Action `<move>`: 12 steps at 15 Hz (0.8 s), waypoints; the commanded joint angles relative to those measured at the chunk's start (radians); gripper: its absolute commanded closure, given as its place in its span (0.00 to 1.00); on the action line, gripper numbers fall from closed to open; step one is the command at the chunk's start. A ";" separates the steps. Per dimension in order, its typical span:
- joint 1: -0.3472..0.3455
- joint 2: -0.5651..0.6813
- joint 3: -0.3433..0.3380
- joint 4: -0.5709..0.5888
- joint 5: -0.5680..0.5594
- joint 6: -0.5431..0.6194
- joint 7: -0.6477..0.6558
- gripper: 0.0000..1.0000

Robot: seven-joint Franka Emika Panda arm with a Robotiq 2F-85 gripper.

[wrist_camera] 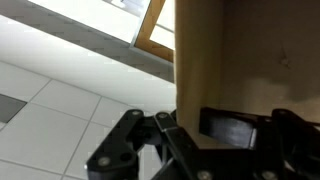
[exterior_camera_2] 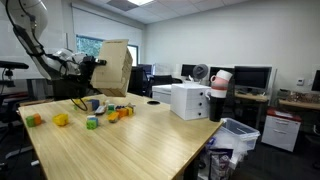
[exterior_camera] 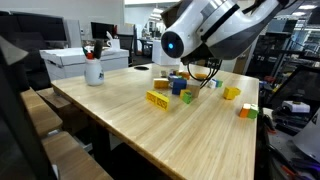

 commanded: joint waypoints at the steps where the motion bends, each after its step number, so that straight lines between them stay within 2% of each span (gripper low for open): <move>1: -0.028 -0.092 -0.005 -0.013 0.091 0.130 -0.118 0.95; 9: -0.044 -0.168 -0.061 0.002 0.280 0.266 -0.269 0.95; 12: -0.063 -0.224 -0.090 -0.008 0.380 0.368 -0.356 0.95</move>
